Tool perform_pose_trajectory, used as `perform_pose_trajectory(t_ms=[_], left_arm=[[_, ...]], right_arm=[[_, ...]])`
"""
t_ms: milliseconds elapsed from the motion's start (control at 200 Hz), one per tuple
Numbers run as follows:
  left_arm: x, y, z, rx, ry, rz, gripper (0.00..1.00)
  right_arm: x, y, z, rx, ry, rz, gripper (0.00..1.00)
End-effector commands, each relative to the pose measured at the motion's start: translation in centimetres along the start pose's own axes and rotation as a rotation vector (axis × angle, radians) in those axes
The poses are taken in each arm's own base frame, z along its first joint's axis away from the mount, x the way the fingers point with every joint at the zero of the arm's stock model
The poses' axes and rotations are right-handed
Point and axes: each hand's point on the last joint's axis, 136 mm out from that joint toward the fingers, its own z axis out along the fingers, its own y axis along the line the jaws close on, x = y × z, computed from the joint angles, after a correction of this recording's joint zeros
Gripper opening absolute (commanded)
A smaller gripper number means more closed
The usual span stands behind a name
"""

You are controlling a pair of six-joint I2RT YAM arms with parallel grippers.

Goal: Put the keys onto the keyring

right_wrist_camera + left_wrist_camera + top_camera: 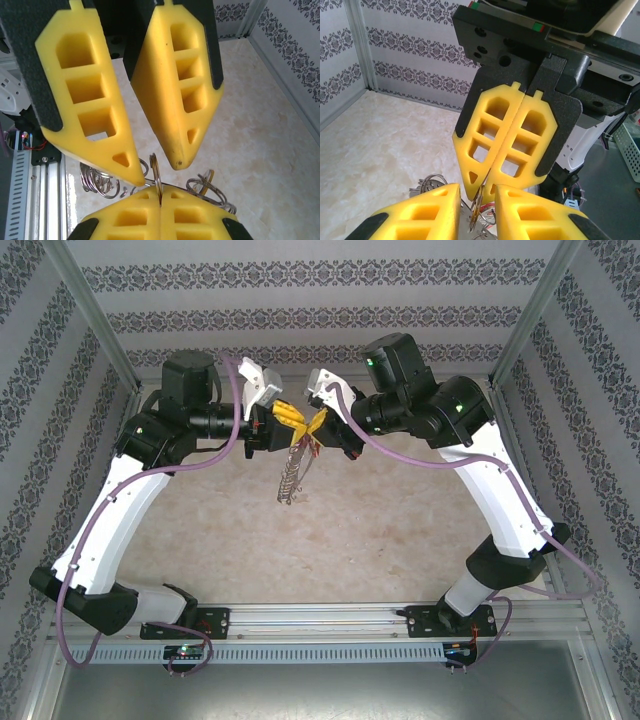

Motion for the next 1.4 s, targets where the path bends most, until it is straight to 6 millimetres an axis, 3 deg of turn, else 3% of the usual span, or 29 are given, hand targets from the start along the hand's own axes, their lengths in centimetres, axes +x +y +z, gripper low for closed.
perform_pose_trajectory(t_ms=[0, 310, 470, 685, 839, 924, 1054, 1204, 1394], left_arm=[[-0.4, -0.7, 0.1, 0.020, 0.004, 0.030, 0.24], [-0.1, -1.0, 0.6, 0.040, 0.013, 0.027, 0.16], [-0.3, -1.3, 0.7, 0.051, 0.011, 0.033, 0.00], [-0.6, -1.3, 0.6, 0.047, 0.002, 0.042, 0.00], [-2.3, -1.4, -0.1, 0.056, -0.073, 0.036, 0.00], [-3.3, -1.1, -0.6, 0.067, -0.124, 0.016, 0.00], [-4.6, -1.0, -1.5, 0.087, -0.190, -0.002, 0.00], [-4.8, -1.0, -1.5, 0.110, -0.200, -0.022, 0.00], [-5.0, -1.0, -1.5, 0.120, -0.211, -0.026, 0.00]], right_arm=[[-1.3, 0.7, -0.8, -0.006, -0.045, -0.050, 0.00], [-1.6, 1.4, -1.4, -0.025, -0.064, -0.067, 0.00], [-1.6, 1.6, -1.5, -0.026, -0.066, -0.069, 0.00], [-1.8, 1.5, -1.7, -0.019, -0.079, -0.064, 0.00], [-1.0, 1.1, -1.2, 0.003, -0.071, -0.042, 0.25], [-0.9, 0.8, -1.3, 0.018, -0.075, -0.027, 0.28], [-0.7, 0.7, -1.5, 0.013, -0.085, -0.004, 0.20], [-0.7, 0.7, -1.7, 0.002, -0.113, 0.019, 0.13], [-1.0, 0.6, -1.9, 0.000, -0.145, 0.026, 0.14]])
